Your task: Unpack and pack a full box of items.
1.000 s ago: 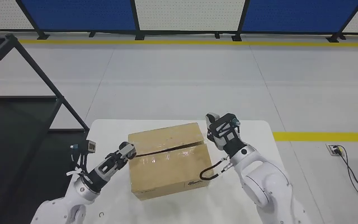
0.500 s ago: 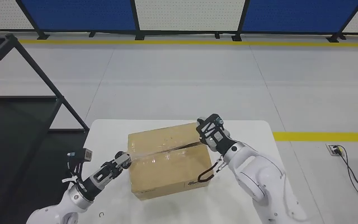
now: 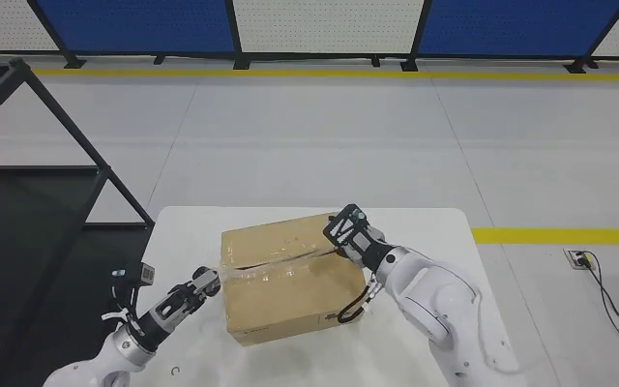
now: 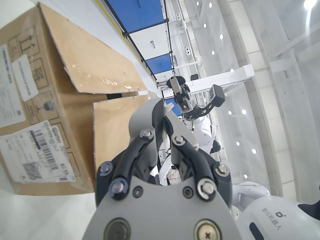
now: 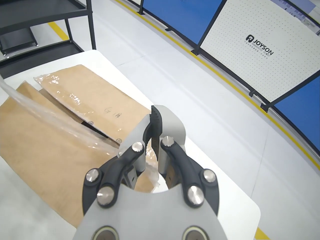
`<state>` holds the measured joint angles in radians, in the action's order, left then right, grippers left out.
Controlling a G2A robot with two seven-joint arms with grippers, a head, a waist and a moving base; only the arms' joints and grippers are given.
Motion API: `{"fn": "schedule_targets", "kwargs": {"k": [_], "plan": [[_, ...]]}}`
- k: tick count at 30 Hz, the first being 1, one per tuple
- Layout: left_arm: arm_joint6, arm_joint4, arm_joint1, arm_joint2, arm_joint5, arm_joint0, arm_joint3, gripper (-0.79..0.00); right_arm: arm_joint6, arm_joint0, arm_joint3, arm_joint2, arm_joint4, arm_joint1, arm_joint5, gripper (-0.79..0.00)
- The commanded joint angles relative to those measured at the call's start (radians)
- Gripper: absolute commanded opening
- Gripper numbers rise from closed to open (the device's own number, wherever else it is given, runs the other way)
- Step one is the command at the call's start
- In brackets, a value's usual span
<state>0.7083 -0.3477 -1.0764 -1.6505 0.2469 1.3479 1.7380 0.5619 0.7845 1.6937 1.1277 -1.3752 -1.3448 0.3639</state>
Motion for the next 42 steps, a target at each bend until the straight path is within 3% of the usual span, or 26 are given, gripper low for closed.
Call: {"fn": "schedule_targets", "kwargs": {"k": [1,11,25,33,42], "plan": [[0.000,0.003,0.000,0.006,-0.002,-0.006,-0.011,-0.785,0.023,-0.005,-0.008,-0.007,0.004,0.000,0.020,-0.785],[-0.009,0.024,0.001,0.026,-0.014,-0.032,-0.050,-0.785,0.098,-0.007,-0.021,-0.027,0.021,0.004,0.105,-0.785],[-0.041,0.018,-0.002,0.059,-0.026,-0.073,-0.115,-0.785,0.118,-0.023,-0.093,-0.057,0.028,0.002,0.108,-0.785],[-0.065,0.013,-0.004,0.073,-0.039,-0.088,-0.128,-0.785,-0.044,0.024,-0.032,-0.037,-0.011,0.006,0.059,-0.785],[-0.049,0.015,-0.004,0.086,-0.048,-0.090,-0.136,-0.785,-0.048,0.048,-0.013,-0.040,-0.036,0.013,0.104,-0.785]]}}
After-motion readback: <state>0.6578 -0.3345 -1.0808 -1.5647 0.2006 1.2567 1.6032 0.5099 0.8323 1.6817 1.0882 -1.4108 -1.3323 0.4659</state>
